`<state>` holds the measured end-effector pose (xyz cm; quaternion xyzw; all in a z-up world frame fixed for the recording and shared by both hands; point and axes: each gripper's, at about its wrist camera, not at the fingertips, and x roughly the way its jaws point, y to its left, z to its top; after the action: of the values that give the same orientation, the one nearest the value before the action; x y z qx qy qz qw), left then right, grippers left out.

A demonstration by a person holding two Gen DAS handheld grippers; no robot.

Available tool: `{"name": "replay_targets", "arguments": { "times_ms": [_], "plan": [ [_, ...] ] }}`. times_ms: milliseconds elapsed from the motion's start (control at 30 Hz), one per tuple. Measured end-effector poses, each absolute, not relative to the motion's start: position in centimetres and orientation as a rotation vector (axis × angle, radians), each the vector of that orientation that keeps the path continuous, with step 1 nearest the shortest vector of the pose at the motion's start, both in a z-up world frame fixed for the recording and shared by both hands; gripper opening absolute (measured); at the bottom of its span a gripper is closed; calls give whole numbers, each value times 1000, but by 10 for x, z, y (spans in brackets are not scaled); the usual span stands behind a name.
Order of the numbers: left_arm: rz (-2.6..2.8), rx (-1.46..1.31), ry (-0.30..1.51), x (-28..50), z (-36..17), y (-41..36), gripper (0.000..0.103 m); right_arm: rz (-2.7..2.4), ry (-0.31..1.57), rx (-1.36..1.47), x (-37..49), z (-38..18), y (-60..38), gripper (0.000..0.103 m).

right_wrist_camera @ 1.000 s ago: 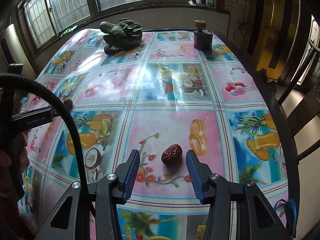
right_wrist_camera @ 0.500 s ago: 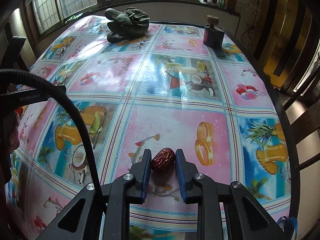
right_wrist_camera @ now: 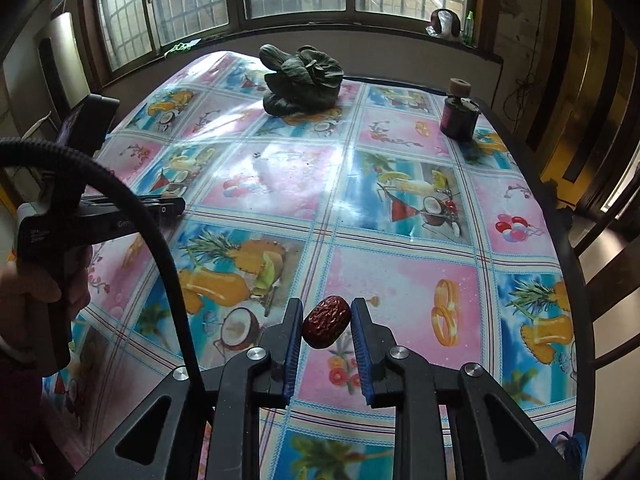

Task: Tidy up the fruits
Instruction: 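Grasp the brown fruit with the left gripper while the right grasps the red date, then carry the brown fruit and red date over the red tray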

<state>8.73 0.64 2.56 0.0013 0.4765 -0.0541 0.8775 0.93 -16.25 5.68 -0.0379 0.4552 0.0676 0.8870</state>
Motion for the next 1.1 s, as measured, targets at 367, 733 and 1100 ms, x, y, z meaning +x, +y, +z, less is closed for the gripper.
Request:
{"name": "replay_targets", "arguments": {
  "times_ms": [367, 733, 1100],
  "plan": [
    [-23, 17, 962, 13, 40, 42, 22, 240, 927, -58, 0, 54, -87, 24],
    [81, -5, 897, -37, 62, 97, 22, 293, 916, -67, 1, 49, -17, 24],
    [210, -49, 868, -69, 72, 163, 22, 393, 893, -122, -3, 60, 42, 23]
  ]
}}
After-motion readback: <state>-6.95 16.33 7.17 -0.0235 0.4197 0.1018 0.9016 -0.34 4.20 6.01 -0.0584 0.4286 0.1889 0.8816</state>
